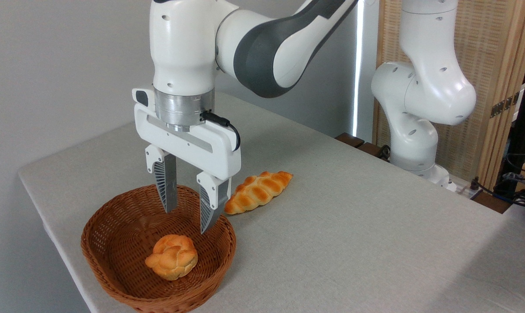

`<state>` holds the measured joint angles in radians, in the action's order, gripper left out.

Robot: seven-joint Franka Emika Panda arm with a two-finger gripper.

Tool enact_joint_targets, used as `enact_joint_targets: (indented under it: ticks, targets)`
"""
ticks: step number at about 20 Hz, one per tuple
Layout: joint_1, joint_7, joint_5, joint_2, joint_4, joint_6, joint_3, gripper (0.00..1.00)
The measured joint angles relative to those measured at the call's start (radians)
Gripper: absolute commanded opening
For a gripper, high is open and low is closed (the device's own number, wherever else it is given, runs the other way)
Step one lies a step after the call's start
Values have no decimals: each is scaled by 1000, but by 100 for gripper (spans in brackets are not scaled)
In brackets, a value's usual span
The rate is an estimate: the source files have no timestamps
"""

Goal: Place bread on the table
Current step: 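Move the open gripper over the basket and lower it onto the round bun, then close the gripper on the round bun inside the basket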

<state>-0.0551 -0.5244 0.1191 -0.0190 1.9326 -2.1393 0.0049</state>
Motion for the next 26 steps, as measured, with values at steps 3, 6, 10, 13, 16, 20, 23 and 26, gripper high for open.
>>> enact_joint_targets:
  ticks: [3,6,10,13,16,20,23,26]
  targets:
    - [0,0,0,-11,37,-79,0,100]
    - [0,0,0,-21,55,-108,0,100]
    - [0,0,0,-33,79,-183,0,100]
    - [0,0,0,-44,97,-228,0,100]
    - [0,0,0,-62,106,-262,0,100]
    - [-1,0,0,-87,111,-309,0,100]
    - [-3,0,0,-95,115,-323,0,89]
    - [-3,0,-1,-98,117,-325,0,55]
